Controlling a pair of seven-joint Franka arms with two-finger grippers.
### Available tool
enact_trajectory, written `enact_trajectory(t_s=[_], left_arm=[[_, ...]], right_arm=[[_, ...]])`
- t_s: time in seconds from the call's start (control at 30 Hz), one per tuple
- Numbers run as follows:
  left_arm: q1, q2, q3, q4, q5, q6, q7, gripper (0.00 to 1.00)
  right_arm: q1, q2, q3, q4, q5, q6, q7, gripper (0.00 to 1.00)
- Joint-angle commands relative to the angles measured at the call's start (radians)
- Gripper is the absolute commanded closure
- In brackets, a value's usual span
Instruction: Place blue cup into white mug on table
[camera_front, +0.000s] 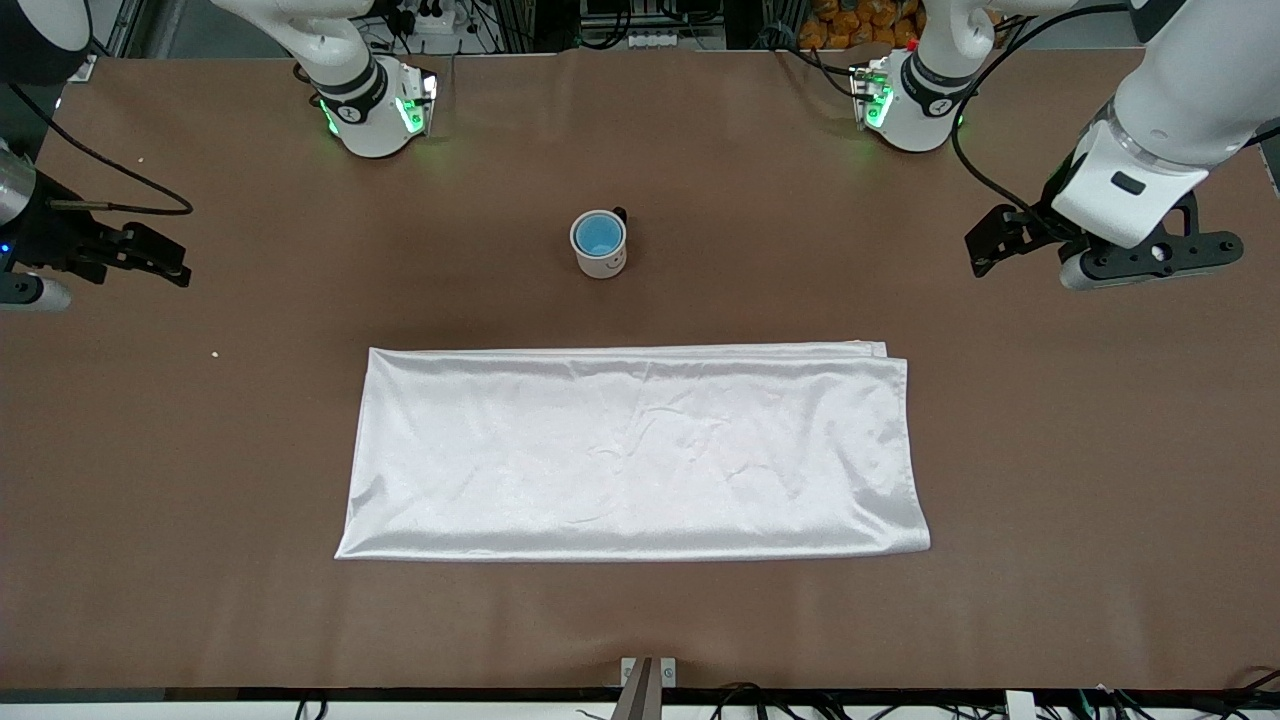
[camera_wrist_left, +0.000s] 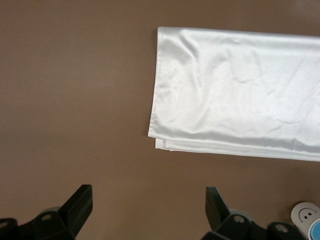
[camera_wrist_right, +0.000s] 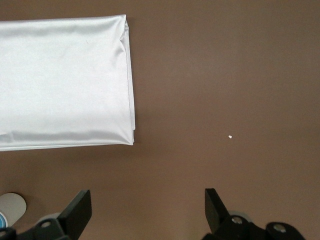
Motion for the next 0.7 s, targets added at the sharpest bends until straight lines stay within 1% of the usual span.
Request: enact_trajectory(t_s=[0.0,0.2,0.67], left_arm=[[0.019,0.011,-0.011,0.024,-0.021,-0.008,0.076,0.0],[0.018,0.011,-0.011,0.024,-0.018,-0.008,0.076,0.0],[0.018,0.011,-0.011,0.024,-0.022,-0.008,0.084,0.0]], right_arm=[[-0.008,-0.025,0.008,-0.024,0.018,0.02,0.017,0.0],[-0.008,-0.025,0.006,-0.024,0.033,0.02,0.017,0.0],[-0.008,-0.025,0.006,-0.024,0.033,0.02,0.015,0.0]])
